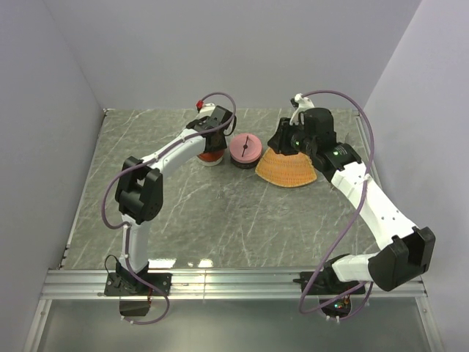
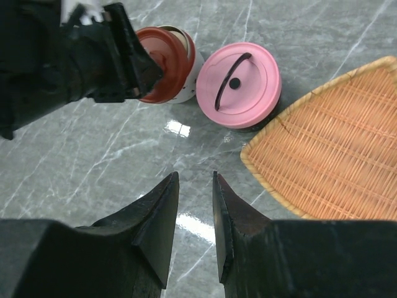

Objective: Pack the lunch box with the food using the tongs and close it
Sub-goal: Put the lid back on the lunch box

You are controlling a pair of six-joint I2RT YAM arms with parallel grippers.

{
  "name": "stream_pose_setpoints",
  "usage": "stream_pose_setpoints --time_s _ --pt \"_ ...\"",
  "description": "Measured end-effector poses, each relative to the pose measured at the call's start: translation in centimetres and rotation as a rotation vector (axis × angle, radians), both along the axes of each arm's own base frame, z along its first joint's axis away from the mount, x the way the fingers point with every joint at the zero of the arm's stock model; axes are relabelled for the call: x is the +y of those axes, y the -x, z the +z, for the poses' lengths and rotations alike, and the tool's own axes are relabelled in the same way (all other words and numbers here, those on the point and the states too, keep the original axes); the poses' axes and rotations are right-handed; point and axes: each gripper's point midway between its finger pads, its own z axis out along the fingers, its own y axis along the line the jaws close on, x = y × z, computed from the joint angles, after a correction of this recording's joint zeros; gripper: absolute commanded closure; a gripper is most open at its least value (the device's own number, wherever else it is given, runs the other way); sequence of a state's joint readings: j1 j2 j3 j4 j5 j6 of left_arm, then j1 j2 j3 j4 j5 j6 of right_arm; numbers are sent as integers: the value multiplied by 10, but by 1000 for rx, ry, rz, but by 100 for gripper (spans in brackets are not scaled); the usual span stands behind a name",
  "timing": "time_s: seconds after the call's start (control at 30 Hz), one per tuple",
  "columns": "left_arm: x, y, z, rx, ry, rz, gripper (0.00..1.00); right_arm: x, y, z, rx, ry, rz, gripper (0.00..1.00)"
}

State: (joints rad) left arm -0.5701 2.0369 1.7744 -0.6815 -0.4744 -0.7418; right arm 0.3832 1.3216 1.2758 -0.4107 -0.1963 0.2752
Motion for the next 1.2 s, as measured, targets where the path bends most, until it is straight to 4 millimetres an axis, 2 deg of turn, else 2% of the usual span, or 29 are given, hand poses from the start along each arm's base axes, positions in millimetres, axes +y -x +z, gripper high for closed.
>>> stream_pose_setpoints --time_s 0.13,0.23,0.37,0.43,0.47,0.57,1.0,1.2 --pt "2 0 -11 21 -24 6 54 1 3 7 -20 -8 12 64" --pt "4 0 -11 20 -33 11 58 1 3 9 -27 -9 15 64" --pt "6 -1 -11 15 -43 15 67 1 4 10 -28 -10 15 64" --pt "8 -1 -10 12 -50 19 77 1 4 10 -27 -10 15 64" --pt "9 -1 -10 10 -57 18 86 1 4 10 -27 -10 15 64" --pt "11 -2 -10 8 -70 18 100 1 4 10 -28 -9 15 64" --pt "27 -10 -7 10 -83 40 100 0 4 9 -29 -6 17 64" --pt "20 -25 -4 17 -71 3 100 0 4 9 -29 -6 16 64"
